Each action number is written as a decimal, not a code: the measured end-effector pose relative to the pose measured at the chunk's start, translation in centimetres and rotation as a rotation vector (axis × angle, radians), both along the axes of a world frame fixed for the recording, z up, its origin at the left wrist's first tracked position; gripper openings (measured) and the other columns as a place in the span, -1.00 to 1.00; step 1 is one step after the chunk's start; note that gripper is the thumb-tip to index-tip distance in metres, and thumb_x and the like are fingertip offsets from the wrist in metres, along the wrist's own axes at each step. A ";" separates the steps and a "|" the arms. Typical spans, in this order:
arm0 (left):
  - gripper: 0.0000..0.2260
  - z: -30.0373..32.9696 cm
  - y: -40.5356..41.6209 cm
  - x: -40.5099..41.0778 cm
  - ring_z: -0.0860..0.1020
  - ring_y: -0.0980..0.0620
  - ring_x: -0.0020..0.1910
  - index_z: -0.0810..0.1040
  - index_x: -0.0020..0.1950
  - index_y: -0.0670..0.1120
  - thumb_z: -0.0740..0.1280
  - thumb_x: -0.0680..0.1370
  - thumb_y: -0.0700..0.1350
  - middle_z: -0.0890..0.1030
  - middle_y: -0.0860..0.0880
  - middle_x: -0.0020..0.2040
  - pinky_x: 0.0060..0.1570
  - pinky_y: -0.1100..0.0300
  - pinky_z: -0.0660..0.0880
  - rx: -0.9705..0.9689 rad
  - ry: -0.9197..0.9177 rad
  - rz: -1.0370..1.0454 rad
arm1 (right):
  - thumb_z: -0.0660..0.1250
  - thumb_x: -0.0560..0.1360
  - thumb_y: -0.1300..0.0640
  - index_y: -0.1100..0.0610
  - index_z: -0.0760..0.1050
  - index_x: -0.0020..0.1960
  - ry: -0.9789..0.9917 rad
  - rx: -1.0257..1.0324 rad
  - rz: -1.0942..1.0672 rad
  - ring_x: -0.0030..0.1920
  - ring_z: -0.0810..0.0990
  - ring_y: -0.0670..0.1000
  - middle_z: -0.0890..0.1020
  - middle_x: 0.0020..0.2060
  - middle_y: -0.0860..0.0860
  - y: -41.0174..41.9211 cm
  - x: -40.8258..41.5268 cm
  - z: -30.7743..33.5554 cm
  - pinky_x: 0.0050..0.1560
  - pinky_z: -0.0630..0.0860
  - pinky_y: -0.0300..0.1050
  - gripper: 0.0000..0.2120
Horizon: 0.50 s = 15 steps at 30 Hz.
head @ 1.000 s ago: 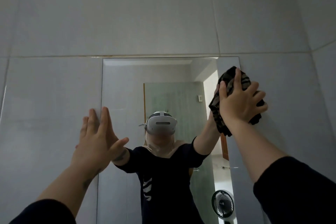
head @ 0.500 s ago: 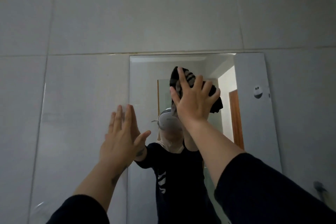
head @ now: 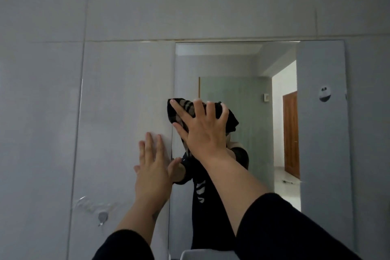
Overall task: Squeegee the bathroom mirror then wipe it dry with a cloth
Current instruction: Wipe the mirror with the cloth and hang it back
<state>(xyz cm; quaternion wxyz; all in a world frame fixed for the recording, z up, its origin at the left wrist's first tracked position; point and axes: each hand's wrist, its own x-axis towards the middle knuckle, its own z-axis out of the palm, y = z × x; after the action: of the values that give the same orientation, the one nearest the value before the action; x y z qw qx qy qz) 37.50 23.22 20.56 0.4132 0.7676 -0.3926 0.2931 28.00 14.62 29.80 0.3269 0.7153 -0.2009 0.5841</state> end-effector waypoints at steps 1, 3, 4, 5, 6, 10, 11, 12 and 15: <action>-0.31 0.1 0.0 0.1 -0.44 0.13 0.42 -0.41 0.42 0.11 0.03 0.56 0.24 -0.50 0.15 0.40 0.48 -0.16 -0.04 -0.003 0.007 -0.006 | 0.10 0.52 -0.24 -0.23 0.18 0.46 -0.002 0.009 -0.014 0.09 0.40 0.18 0.47 0.15 0.10 -0.4 -0.5 -0.3 0.22 0.20 0.29 -0.49; -0.30 0.1 0.1 0.2 -0.41 0.15 0.42 -0.34 0.49 0.10 0.05 0.55 0.26 -0.47 0.17 0.42 0.48 -0.17 -0.02 -0.006 0.017 -0.003 | 0.11 0.52 -0.25 -0.23 0.15 0.47 -0.023 0.038 -0.039 0.09 0.37 0.18 0.46 0.16 0.11 -1.2 -1.7 -0.8 0.21 0.23 0.30 -0.47; -0.29 0.1 0.2 0.1 -0.40 0.16 0.43 -0.31 0.50 0.11 0.06 0.55 0.27 -0.46 0.17 0.42 0.48 -0.16 0.00 -0.006 0.022 0.001 | 0.12 0.51 -0.25 -0.24 0.15 0.47 -0.039 0.054 -0.048 0.09 0.35 0.18 0.46 0.16 0.12 -1.6 -2.3 -0.9 0.20 0.25 0.30 -0.46; -0.29 0.1 0.3 0.1 -0.39 0.16 0.43 -0.29 0.51 0.11 0.06 0.54 0.28 -0.45 0.18 0.43 0.48 -0.16 0.01 -0.004 0.025 0.004 | 0.13 0.50 -0.25 -0.24 0.16 0.47 -0.056 0.069 -0.057 0.09 0.33 0.18 0.45 0.16 0.12 -2.1 -3.0 -1.0 0.20 0.26 0.30 -0.46; -0.29 0.2 0.4 0.0 -0.39 0.16 0.44 -0.28 0.52 0.11 0.05 0.53 0.29 -0.45 0.18 0.43 0.48 -0.15 0.02 0.002 0.027 0.006 | 0.14 0.50 -0.25 -0.24 0.16 0.47 -0.073 0.084 -0.069 0.09 0.32 0.18 0.45 0.16 0.12 -2.6 -3.7 -1.0 0.19 0.26 0.29 -0.45; -0.29 0.2 0.6 -0.3 -0.33 0.08 0.50 -0.26 0.53 0.09 0.02 0.52 0.29 -0.39 0.12 0.51 0.46 -0.17 0.07 0.024 0.027 0.029 | 0.14 0.51 -0.26 -0.24 0.13 0.48 -0.114 0.168 -0.114 0.10 0.34 0.22 0.44 0.18 0.17 -4.8 -6.9 -1.3 0.19 0.26 0.30 -0.44; -0.29 0.2 0.7 -0.4 -0.32 0.07 0.50 -0.26 0.53 0.08 0.01 0.52 0.29 -0.37 0.11 0.52 0.46 -0.18 0.07 0.024 0.029 0.029 | 0.13 0.52 -0.26 -0.24 0.12 0.48 -0.124 0.195 -0.121 0.10 0.36 0.23 0.43 0.19 0.18 -5.3 -7.7 -1.5 0.20 0.25 0.31 -0.44; -0.29 0.1 0.6 -0.4 -0.33 0.06 0.50 -0.26 0.53 0.08 0.01 0.51 0.29 -0.36 0.09 0.52 0.46 -0.19 0.07 0.024 0.031 0.027 | 0.12 0.52 -0.26 -0.24 0.10 0.48 -0.136 0.226 -0.131 0.11 0.37 0.24 0.43 0.20 0.19 -5.7 -8.6 -1.6 0.21 0.24 0.32 -0.44; -0.29 0.1 0.5 -0.3 -0.35 0.07 0.50 -0.27 0.53 0.10 0.01 0.52 0.30 -0.37 0.10 0.52 0.47 -0.20 0.01 0.030 0.050 0.025 | 0.06 0.54 -0.27 -0.27 0.01 0.49 -0.176 0.338 -0.165 0.14 0.35 0.24 0.38 0.24 0.20 -7.1 -11.3 -2.0 0.23 0.20 0.32 -0.44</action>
<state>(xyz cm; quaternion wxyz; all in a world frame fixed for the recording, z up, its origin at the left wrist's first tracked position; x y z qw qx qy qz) 37.18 23.75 20.61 0.4075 0.7858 -0.3769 0.2729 16.73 7.54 27.81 0.2301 0.6872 -0.3816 0.5738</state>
